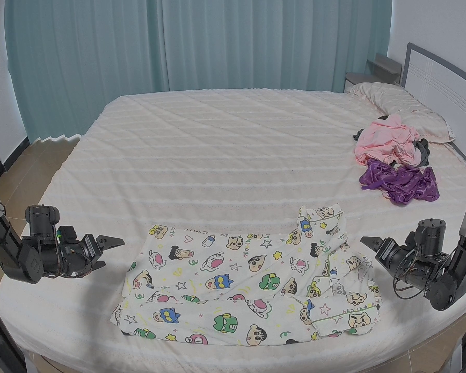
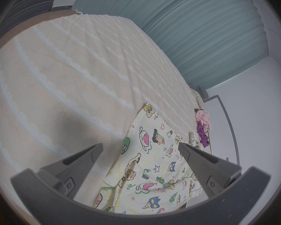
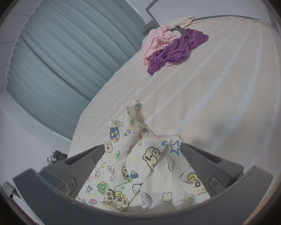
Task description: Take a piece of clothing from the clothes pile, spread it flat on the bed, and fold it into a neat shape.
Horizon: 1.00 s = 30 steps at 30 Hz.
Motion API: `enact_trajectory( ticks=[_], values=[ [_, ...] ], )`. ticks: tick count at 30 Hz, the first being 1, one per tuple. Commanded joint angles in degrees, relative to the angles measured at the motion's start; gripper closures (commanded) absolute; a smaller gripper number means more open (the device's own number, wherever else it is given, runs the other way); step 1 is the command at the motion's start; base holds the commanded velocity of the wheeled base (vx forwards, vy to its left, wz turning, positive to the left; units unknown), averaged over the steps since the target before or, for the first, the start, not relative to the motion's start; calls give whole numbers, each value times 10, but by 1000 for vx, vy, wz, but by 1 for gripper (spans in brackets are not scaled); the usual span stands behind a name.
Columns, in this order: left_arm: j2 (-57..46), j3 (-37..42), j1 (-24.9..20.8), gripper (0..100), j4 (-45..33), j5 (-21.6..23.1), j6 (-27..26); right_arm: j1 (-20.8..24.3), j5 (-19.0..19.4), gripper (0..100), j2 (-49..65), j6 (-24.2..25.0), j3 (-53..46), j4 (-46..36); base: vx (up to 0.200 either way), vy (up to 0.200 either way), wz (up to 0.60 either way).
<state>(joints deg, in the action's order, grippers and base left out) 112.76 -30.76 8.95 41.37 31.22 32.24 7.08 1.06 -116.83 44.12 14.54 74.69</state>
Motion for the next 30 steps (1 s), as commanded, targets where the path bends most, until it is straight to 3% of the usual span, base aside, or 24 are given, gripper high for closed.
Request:
enact_trajectory(
  ticks=[1, 7, 17, 22, 25, 30],
  values=[
    [7, 1, 2, 0, 0, 0, -1, 0, 1, 0, -1, 0, 0, -1, 0, 200, 0],
    [12, 0, 2, 0, 0, 0, -2, 0, 1, 0, -1, 0, 0, -2, 0, 200, 0],
    [26, 3, 7, 0, 15, 0, -2, 0, 1, 0, -1, 0, 1, -2, 0, 0, 0],
    [25, -12, -11, 0, 17, -10, -2, 0, 0, 0, 1, 0, 2, -2, 0, 0, 0],
    [33, -38, -36, 0, 15, -35, 0, 0, 0, 0, 1, 0, 2, -2, 0, 0, 0],
    [116, -133, -112, 0, 11, -139, 2, 0, 2, 0, -1, 0, 0, -2, 0, 0, 0]
  ],
)
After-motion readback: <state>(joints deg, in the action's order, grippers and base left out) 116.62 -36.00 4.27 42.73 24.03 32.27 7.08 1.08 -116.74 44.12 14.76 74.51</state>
